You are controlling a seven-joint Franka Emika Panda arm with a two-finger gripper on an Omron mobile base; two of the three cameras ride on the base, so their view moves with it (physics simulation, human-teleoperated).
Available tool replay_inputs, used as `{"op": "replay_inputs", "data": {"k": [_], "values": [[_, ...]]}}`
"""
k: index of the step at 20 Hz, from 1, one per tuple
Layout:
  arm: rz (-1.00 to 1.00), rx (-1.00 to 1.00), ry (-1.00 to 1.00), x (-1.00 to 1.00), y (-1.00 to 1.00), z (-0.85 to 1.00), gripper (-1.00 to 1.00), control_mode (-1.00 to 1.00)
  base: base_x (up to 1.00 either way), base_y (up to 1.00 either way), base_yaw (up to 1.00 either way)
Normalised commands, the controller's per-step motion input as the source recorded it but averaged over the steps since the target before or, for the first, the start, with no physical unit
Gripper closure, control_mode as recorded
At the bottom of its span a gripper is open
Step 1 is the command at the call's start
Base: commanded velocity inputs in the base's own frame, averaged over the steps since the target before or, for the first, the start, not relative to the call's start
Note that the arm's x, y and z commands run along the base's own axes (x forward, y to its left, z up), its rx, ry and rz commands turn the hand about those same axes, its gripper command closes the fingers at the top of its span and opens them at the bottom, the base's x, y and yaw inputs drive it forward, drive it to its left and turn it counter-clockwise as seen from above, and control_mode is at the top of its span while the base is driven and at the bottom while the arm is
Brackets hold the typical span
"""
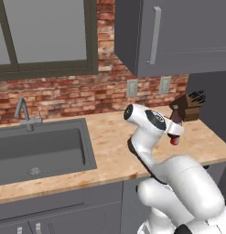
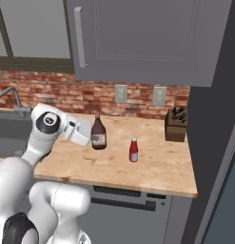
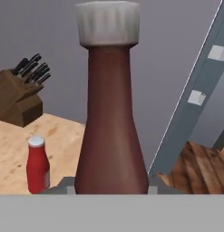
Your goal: Place the ketchup and ketchup from the counter to the top shelf of the fridge. If the existing items in the fridge are on the top shelf, move them to other shelves.
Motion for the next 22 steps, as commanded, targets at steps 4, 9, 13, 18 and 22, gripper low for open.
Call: {"op": "replay_inputs", "data": {"k": [4, 9, 13, 18, 22], "values": [[0.01, 0.00, -0.15, -0.99, 0.00, 1.00, 1.00, -1.00, 0.00, 0.00, 0.00], [0.07, 0.04, -0.16, -1.00, -0.01, 0.99, 1.00, -1.00, 0.00, 0.00, 0.00], [0.16, 0.09, -0.15, -0.99, -0.02, 0.88, 1.00, -1.00, 0.00, 0.00, 0.00], [0.23, 0.08, -0.01, -0.87, 0.00, 0.63, 1.00, -1.00, 0.00, 0.00, 0.00], [0.25, 0.10, 0.00, -0.84, 0.03, 0.33, 1.00, -1.00, 0.00, 0.00, 0.00]]}}
